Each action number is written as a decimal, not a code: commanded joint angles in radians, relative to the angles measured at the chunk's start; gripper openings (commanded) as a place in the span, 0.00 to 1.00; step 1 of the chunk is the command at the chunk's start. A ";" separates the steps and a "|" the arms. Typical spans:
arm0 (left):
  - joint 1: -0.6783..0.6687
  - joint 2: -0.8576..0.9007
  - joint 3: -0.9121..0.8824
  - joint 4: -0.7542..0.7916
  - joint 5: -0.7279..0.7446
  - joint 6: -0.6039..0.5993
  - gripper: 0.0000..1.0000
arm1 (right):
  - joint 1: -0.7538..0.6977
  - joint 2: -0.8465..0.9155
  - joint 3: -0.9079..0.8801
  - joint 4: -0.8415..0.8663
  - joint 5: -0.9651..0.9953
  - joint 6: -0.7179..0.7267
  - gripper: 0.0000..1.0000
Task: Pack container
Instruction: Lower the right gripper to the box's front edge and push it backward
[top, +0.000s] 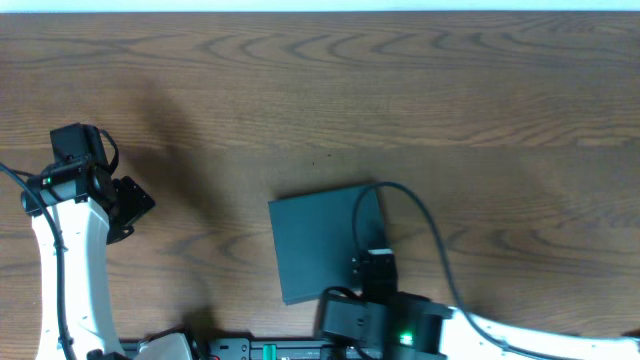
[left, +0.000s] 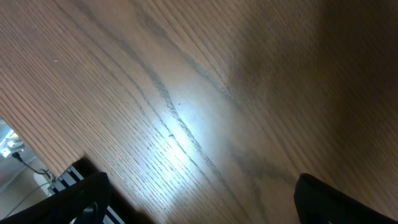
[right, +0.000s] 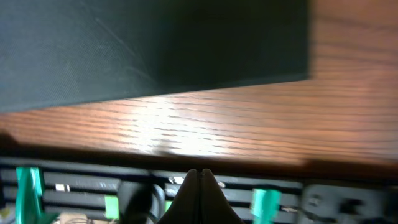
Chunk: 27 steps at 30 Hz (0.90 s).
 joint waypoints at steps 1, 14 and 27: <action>0.005 0.004 0.005 -0.005 -0.017 0.004 0.95 | 0.011 0.075 -0.016 0.063 -0.023 0.064 0.02; 0.005 0.004 0.005 -0.005 -0.017 0.004 0.95 | -0.011 0.292 -0.016 0.208 -0.081 0.071 0.01; 0.005 0.004 0.005 -0.005 -0.017 0.004 0.95 | -0.169 0.332 -0.016 0.304 0.055 -0.122 0.01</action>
